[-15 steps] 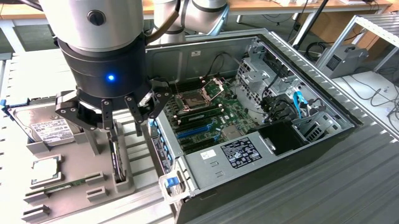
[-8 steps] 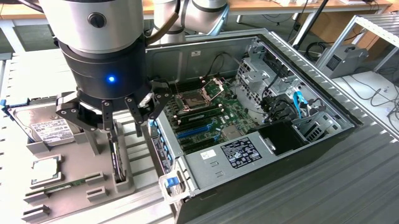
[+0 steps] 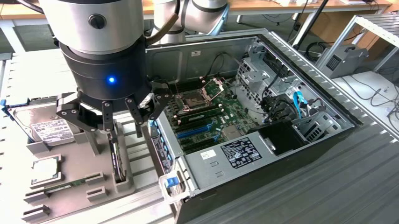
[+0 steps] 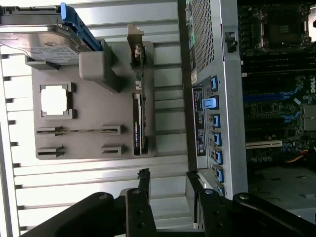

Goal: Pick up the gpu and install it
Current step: 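Pick up the gpu and move the gpu toward the slot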

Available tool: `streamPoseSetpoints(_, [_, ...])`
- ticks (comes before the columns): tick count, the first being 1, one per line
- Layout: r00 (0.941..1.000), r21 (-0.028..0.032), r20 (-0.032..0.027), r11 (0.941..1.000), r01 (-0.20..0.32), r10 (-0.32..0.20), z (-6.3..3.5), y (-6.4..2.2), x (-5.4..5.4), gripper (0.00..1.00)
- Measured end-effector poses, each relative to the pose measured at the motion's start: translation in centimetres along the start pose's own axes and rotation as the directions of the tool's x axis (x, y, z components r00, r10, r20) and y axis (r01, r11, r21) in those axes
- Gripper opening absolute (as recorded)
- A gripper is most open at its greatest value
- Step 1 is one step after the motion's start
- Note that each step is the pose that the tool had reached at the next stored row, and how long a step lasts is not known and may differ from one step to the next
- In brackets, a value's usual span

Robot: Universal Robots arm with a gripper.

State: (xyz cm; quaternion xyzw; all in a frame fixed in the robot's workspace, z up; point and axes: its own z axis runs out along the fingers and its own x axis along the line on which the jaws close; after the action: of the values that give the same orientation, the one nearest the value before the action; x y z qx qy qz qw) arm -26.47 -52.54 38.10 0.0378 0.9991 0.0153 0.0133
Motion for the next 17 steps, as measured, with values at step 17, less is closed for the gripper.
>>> streamPoseSetpoints(17, [1.0000,0.0006,0.0000,1.0000,0.000,0.000,0.42,-0.01,0.01,0.42])
